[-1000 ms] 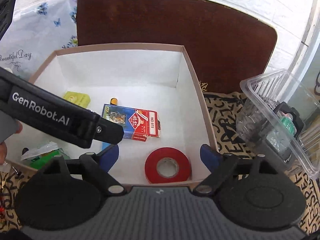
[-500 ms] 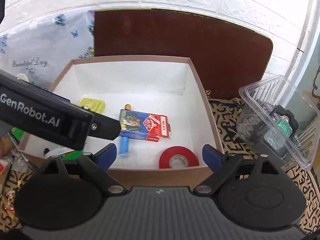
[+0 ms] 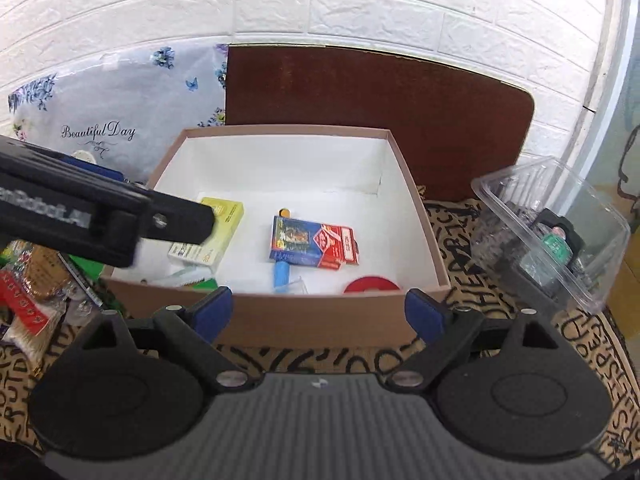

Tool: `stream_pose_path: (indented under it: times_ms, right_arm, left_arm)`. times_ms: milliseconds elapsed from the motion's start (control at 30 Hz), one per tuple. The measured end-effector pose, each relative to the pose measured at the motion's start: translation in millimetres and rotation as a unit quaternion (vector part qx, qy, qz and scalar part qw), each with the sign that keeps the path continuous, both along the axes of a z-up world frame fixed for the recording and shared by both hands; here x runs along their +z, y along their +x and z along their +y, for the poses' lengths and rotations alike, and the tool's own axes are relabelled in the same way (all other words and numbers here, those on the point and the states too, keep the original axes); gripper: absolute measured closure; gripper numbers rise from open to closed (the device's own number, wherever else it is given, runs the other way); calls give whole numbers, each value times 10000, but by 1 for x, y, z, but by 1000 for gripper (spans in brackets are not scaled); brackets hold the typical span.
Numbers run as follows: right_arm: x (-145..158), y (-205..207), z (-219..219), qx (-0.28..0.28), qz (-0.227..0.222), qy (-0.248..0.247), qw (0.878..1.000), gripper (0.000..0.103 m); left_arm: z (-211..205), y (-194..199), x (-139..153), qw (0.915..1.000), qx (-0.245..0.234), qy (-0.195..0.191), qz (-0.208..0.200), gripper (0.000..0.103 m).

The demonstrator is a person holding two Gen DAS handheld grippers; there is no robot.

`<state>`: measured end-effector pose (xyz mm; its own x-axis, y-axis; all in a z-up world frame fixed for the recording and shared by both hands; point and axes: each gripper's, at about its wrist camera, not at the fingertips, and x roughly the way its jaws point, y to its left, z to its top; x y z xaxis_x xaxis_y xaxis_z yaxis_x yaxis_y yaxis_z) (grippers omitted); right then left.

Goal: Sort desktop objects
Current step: 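Withdraw the left gripper up out of the cardboard box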

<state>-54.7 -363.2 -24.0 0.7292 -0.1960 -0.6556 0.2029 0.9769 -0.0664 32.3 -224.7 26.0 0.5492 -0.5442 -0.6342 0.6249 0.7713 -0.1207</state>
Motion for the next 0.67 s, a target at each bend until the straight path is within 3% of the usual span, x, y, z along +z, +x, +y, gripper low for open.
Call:
stream_pose_path:
  times_ms: [433, 667]
  right_arm:
    - [1, -41, 22, -122, 112, 36, 9999, 12]
    - [5, -47, 31, -71, 63, 15, 10000, 12]
  left_arm:
    - [13, -36, 5, 9995, 133, 280, 82, 0]
    - [20, -44, 3, 9997, 56, 118, 223, 0]
